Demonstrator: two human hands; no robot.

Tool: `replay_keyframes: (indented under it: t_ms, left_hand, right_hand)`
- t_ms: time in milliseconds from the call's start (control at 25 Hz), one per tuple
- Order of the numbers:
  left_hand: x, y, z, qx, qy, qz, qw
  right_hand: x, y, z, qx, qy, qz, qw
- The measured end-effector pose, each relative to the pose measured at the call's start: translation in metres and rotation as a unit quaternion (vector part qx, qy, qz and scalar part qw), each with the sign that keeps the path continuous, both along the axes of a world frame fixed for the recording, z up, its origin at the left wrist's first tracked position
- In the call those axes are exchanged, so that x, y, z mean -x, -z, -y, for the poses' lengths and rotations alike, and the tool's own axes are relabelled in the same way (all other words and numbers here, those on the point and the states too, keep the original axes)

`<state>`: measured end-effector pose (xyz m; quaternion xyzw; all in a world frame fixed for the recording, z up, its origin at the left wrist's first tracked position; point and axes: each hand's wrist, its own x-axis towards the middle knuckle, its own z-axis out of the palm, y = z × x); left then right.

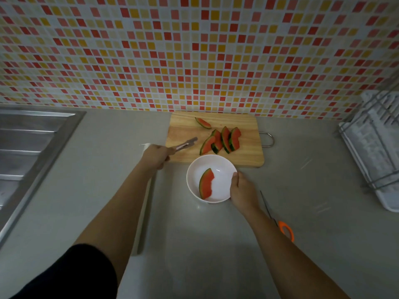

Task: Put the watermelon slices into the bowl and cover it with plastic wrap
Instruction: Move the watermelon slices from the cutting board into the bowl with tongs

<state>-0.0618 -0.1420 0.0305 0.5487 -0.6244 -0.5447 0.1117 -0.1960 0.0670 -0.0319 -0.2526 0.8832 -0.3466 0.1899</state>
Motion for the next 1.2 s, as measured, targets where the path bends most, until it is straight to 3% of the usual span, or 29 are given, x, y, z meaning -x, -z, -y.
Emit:
replay_keyframes:
  t_ms: [120,320,480,560,680,800,880,960,1040,1200]
  left_hand:
    - [0.005,0.028,0.013,-0.050,0.043,0.039,0.997]
    - [0.021,0.036,0.016,-0.061,0.087,0.015,0.994]
    - [0.020,0.043,0.013,-0.068,0.023,-0.030,0.997]
    - [0.015,0.044,0.013,-0.017,-0.020,-0.013,1.000]
    - [0.016,0.032,0.015,0.127,0.044,0.073,0.988]
    - [0.030,0.008,0.016,0.329,0.119,0.212,0.912]
    - [0.042,-0.004,0.015,0.367,0.132,0.218,0.894]
    - [0.054,-0.006,0.015,0.290,0.130,0.155,0.935]
    - [0.064,0.000,0.016,0.154,0.096,0.103,0.978]
    - [0.069,0.022,0.019,-0.039,0.037,0.038,0.998]
  right_hand:
    - [0.000,0.001,0.001,-0.009,-0.002,0.001,1.000]
    - [0.001,0.002,0.002,-0.018,-0.004,-0.007,1.000]
    - [0.001,0.002,0.002,-0.019,-0.002,-0.001,1.000]
    - [0.000,0.001,0.002,-0.019,-0.001,0.002,1.000]
    - [0.001,0.000,0.002,-0.016,-0.002,0.010,1.000]
    - [0.000,0.000,0.002,-0.018,-0.003,0.001,1.000]
    - [-0.001,0.000,0.002,-0.015,-0.002,0.001,1.000]
    - [-0.001,-0.001,0.001,-0.013,-0.004,0.002,1.000]
    - [-0.001,-0.001,0.001,-0.015,-0.005,-0.004,1.000]
    - [-0.001,-0.001,0.001,-0.010,-0.003,-0.011,1.000]
